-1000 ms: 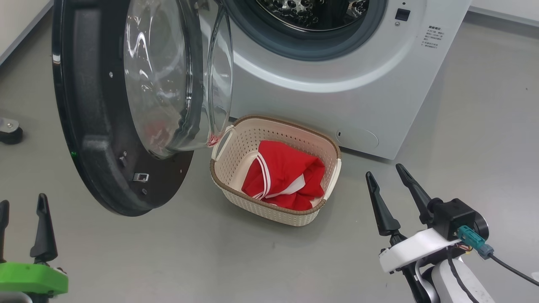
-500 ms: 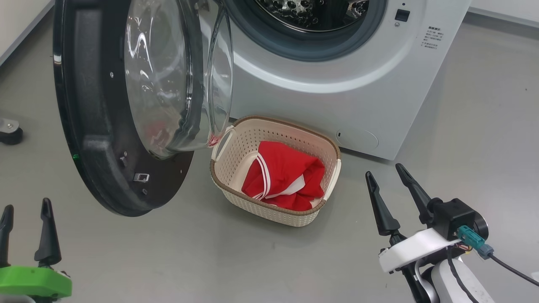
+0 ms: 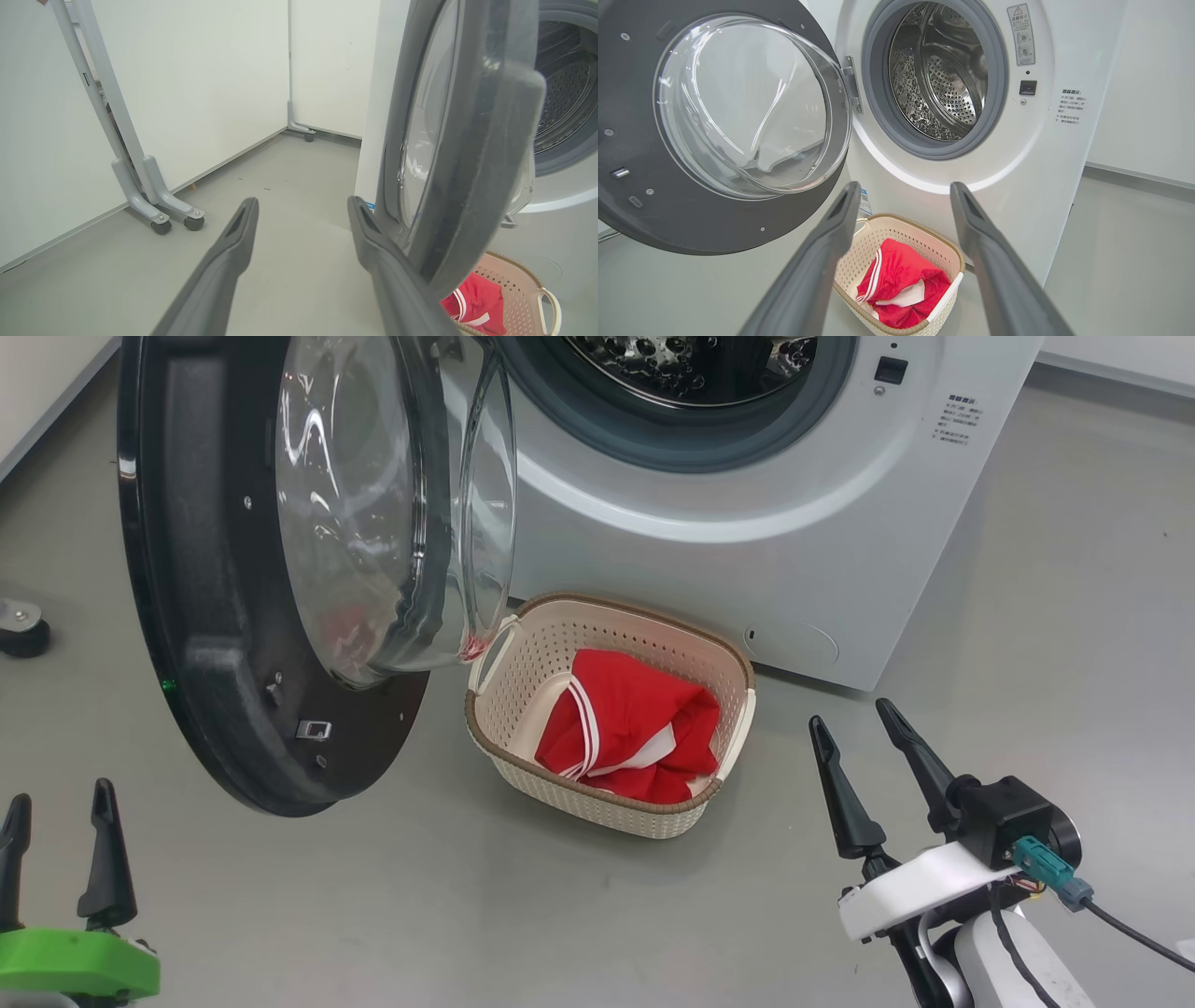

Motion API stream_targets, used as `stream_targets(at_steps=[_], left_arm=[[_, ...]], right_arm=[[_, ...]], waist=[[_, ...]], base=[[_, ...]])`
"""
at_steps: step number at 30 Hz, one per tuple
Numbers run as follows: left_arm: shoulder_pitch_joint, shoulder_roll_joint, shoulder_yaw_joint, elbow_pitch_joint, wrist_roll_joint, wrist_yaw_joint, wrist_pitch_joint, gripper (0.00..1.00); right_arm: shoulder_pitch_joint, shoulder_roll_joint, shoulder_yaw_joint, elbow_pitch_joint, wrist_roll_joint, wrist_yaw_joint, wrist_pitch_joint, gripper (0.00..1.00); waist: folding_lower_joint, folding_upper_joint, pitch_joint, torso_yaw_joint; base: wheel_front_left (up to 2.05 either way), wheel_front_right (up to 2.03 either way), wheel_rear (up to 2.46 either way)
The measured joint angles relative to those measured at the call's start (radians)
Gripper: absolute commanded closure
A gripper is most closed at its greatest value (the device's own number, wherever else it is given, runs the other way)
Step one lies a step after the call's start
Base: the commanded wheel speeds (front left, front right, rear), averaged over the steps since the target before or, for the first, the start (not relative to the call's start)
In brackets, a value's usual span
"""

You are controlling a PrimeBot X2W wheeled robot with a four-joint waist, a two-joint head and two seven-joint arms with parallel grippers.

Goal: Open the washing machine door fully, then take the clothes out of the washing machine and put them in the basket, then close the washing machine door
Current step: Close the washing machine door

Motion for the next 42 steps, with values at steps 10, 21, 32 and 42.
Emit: stream_targets(at_steps=[10, 21, 32, 42], left_arm=[[-0.002, 0.000, -0.002, 0.010, 0.000, 0.000, -0.001, 0.00], [-0.003, 0.002, -0.005, 0.022, 0.009, 0.000, -0.008, 0.00], [-0.022, -0.009, -0.016, 0.020, -0.031, 0.000, -0.009, 1.00], [-0.087, 0.020, 0.002, 0.011, -0.129, 0.000, 0.047, 1.00]], right_arm=[[0.000, 0.001, 0.000, 0.000, 0.000, 0.000, 0.000, 0.00], [0.000, 0.001, 0.000, 0.001, 0.000, 0.000, 0.000, 0.00], [0.001, 0.001, 0.007, 0.004, -0.002, 0.000, 0.000, 0.00], [0.001, 0.002, 0.013, 0.004, -0.002, 0.000, 0.000, 0.00]], waist=[[0.0000, 0.0000, 0.002, 0.000], [0.0000, 0.0000, -0.003, -0.001], [0.0000, 0.0000, -0.009, 0.001], [0.0001, 0.0000, -0.001, 0.002]], base=[[0.00, 0.00, 0.00], [0.00, 0.00, 0.00], [0.00, 0.00, 0.00], [0.00, 0.00, 0.00]])
